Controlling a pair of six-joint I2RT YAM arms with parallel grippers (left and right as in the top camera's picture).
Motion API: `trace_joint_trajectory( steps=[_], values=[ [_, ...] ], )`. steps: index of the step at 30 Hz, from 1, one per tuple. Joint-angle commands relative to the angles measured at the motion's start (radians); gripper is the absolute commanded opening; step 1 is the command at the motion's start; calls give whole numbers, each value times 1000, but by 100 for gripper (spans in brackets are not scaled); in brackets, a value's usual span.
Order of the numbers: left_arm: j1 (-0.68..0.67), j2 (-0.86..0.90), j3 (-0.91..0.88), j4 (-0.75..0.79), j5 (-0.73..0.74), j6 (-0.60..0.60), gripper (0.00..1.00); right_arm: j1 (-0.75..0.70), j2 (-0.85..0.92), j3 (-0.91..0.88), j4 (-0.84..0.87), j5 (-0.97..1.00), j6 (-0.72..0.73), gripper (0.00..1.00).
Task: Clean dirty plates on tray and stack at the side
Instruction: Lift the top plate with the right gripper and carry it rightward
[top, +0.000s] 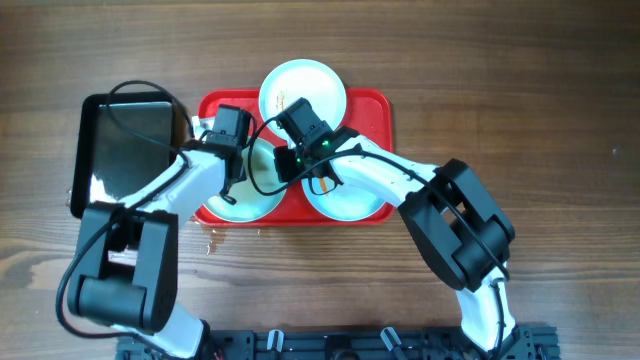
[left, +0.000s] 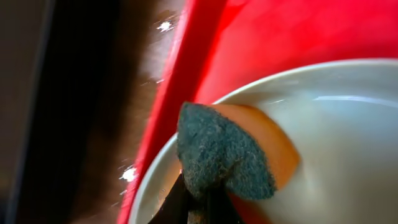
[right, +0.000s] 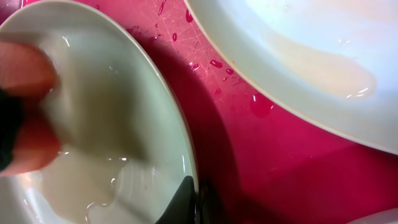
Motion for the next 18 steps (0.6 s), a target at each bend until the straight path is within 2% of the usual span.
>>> trace_joint_trajectory(
  steps=[1,3,8,12,15,18],
  values=[
    [16,-135,-17,-24,-74,-14,4,-7,29,-19,-12,1,-12,4],
    [16,-209,-17,-25,-39,-14,4,-7,28,-19,-12,0,-12,4],
    [16,-427,-17,-59,156,-24,4,-7,-12,-16,-22,0,-15,4],
    [16,-546,-17,-160,180,-93,4,-7,-86,-16,-38,6,-32,4],
    [16,-616,-17,-235,216,-93,4,-7,-134,-16,-63,118,-46,4],
    [16,-707,-17,-274,270,-92,4,-7,-213,-13,-111,236,-159,5]
  ],
)
